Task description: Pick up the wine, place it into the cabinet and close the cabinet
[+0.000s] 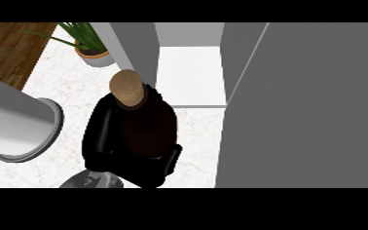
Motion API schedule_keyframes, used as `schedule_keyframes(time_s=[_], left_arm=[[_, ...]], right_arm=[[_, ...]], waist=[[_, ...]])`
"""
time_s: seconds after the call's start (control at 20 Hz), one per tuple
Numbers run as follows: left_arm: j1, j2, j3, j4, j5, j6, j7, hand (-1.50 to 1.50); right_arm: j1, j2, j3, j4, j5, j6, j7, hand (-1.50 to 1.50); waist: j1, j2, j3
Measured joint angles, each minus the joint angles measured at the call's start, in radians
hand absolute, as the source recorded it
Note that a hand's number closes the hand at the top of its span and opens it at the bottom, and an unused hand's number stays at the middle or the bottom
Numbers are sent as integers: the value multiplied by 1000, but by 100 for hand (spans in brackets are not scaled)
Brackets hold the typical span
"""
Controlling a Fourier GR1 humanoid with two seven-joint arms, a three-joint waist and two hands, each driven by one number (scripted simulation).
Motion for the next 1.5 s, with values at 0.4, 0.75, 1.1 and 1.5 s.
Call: schedule_keyframes(time_s=[0.4, 0.75, 1.1, 1.5], left_arm=[[-153, -6, -104, 101, -32, 201, 10, 150], [-287, -7, -114, 214, -18, 304, 12, 150], [-361, -7, -116, 334, 15, 356, -60, 150], [-339, -7, -149, 412, 136, 401, -188, 150]], right_arm=[[38, 13, 12, 1, -7, 17, -23, -150], [50, -3, -15, -2, -13, 38, -35, -150], [53, 5, 9, -4, -11, 35, -33, -150], [68, 4, 11, -5, -9, 39, -43, -150]], waist=[[-3, 0, 0], [-4, 1, 0], [-6, 1, 0], [-5, 2, -1]])
